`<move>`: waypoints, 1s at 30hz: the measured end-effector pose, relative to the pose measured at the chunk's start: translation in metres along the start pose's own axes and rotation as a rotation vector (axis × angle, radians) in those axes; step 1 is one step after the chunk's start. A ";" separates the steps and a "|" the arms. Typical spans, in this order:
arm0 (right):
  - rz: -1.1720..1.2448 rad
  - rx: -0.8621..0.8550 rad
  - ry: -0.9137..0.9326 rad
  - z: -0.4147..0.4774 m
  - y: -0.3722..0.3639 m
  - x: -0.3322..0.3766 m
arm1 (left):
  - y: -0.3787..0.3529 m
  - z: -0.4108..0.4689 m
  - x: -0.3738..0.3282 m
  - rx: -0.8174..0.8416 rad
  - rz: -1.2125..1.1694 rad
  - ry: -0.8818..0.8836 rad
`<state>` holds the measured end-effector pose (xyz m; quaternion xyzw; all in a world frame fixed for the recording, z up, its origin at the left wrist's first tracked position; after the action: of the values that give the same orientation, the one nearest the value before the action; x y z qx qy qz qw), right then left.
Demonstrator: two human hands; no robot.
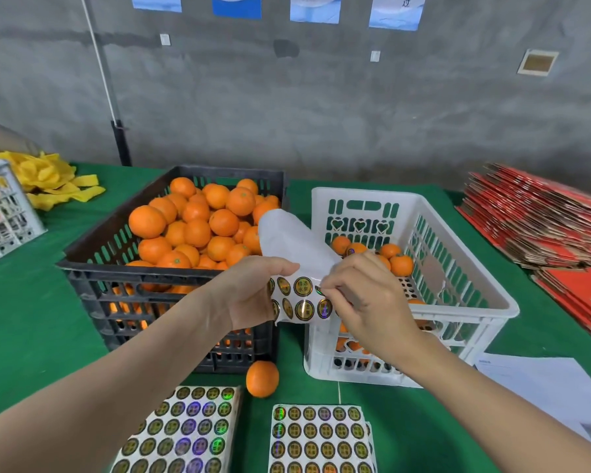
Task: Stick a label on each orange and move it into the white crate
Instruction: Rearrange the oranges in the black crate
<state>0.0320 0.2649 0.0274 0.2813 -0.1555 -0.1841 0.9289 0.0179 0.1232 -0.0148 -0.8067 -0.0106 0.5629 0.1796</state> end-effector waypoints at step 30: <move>0.381 0.238 -0.264 0.050 -0.057 -0.032 | 0.137 -0.009 -0.075 -0.393 0.646 -0.319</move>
<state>-0.0306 0.2113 0.0278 0.3276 -0.3462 -0.0215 0.8788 -0.0267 -0.0237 0.0147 -0.6900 0.1083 0.6957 -0.1676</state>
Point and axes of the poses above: each hand's wrist, its own z-axis towards the middle knuckle, its own y-axis out of the back of the hand, x = y × z, the point moved 6 cm from there along z, towards the middle knuckle, and after that the axes turned 1 degree about x, right-handed, at the moved point
